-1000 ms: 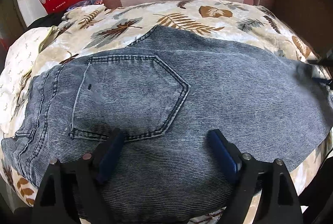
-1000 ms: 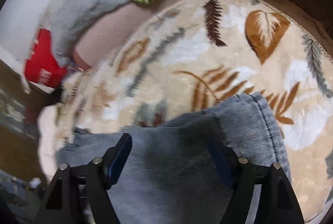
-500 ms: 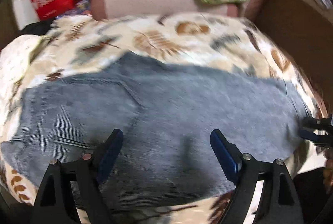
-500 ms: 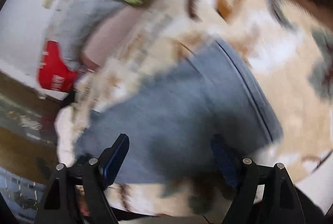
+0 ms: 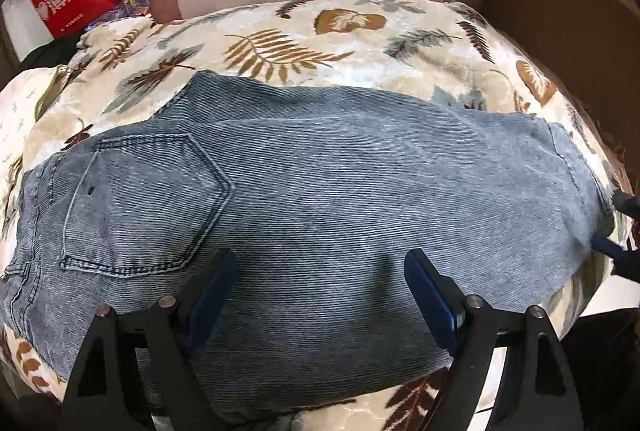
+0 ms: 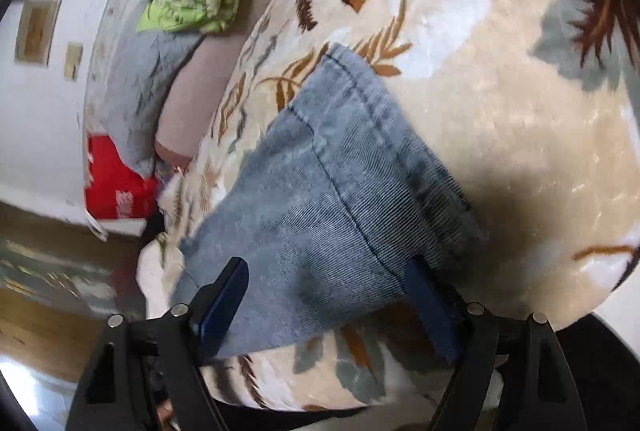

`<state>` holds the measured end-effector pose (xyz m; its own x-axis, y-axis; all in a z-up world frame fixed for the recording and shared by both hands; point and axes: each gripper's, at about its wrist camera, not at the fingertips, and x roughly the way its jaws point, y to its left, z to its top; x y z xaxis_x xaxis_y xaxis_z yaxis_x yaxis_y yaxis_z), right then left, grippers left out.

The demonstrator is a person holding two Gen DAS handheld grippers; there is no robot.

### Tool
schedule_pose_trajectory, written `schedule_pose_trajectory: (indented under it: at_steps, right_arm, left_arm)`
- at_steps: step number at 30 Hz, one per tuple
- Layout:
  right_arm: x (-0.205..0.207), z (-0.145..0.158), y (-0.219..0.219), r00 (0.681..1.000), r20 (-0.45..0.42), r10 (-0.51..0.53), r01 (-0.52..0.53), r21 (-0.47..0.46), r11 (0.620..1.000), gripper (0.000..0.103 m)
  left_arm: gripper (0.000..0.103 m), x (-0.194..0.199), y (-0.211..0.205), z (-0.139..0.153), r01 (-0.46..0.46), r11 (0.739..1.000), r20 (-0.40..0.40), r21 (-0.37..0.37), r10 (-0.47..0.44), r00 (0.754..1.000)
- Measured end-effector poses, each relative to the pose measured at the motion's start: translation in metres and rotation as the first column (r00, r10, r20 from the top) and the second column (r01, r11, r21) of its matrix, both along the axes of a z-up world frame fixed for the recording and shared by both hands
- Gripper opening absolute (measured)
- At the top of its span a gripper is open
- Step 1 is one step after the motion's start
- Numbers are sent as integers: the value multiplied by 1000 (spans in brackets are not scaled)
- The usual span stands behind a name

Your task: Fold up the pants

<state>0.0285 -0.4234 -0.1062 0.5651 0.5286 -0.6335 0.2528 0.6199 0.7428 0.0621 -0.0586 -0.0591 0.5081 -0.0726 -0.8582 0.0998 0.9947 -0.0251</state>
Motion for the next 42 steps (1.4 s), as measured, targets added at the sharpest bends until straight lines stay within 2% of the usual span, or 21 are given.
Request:
schedule_pose_trajectory:
  at_steps: [3, 7, 10, 14, 21, 23, 25, 26, 27, 28, 29, 31, 32, 34, 36, 39, 42]
  right_arm:
    - [0, 18, 16, 1000, 3, 28, -28, -171, 985, 83]
    - [-4, 42, 35, 998, 39, 46, -28, -384, 923, 83]
    - [-6, 55, 42, 997, 48, 65, -35, -466, 884, 83]
    - [-5, 57, 52, 997, 41, 73, -38, -558, 829, 83]
    - [1, 63, 65, 995, 56, 78, -25, -632, 775, 83]
    - [8, 58, 68, 996, 57, 75, -17, -677, 735, 86]
    - [24, 32, 69, 998, -39, 53, -64, -745, 664, 87]
    - [33, 11, 70, 991, -125, 47, -126, -764, 633, 89]
    - [33, 10, 72, 992, -116, 57, -127, -785, 606, 89]
    - [31, 15, 72, 993, -99, 61, -116, -784, 609, 89]
    - [27, 24, 68, 996, -70, 59, -91, -756, 648, 89]
    - [13, 45, 42, 1000, 29, 6, 12, -607, 794, 89]
    - [8, 49, 33, 999, 50, -15, 41, -559, 828, 89]
    - [-12, 53, 6, 992, 94, -89, 119, -395, 911, 89]
    - [-24, 45, -9, 990, 70, -126, 140, -266, 954, 89]
    - [-31, 28, -19, 992, 15, -127, 128, -112, 986, 89]
    - [-28, 16, -25, 989, -10, -148, 147, -59, 987, 89]
  left_arm:
    - [86, 3, 4, 1, -18, 1000, -3, -25, 18, 1000]
    - [86, 6, 3, 7, -20, 999, 21, -32, 21, 1000]
    - [86, 8, 0, 9, -12, 999, 27, -33, 12, 1000]
    - [86, 6, -1, 7, -5, 999, 25, -39, 6, 1000]
    - [86, 4, 2, 1, -10, 999, 22, -43, 11, 1000]
    - [86, 5, 2, -4, -12, 999, 10, -39, 13, 1000]
    - [86, 7, -1, -14, -5, 1000, -16, -19, 5, 1000]
    - [86, 8, -4, -20, 11, 1000, -30, 8, -10, 999]
    - [86, 6, -7, -22, 27, 999, -23, 35, -26, 999]
    - [86, 4, -9, -21, 42, 998, -6, 56, -41, 999]
    - [86, 3, -10, -19, 49, 997, 4, 59, -50, 999]
    - [86, 5, -9, -14, 40, 999, 9, 31, -40, 999]
    - [86, 4, -8, -9, 33, 999, 26, 6, -33, 999]
    - [86, 3, -10, 1, 30, 999, 61, -29, -28, 998]
    - [86, 4, -14, 7, 37, 998, 71, -45, -34, 997]
    - [86, 6, -20, 9, 48, 996, 63, -74, -44, 997]
    - [86, 6, -27, 7, 60, 995, 50, -80, -56, 997]
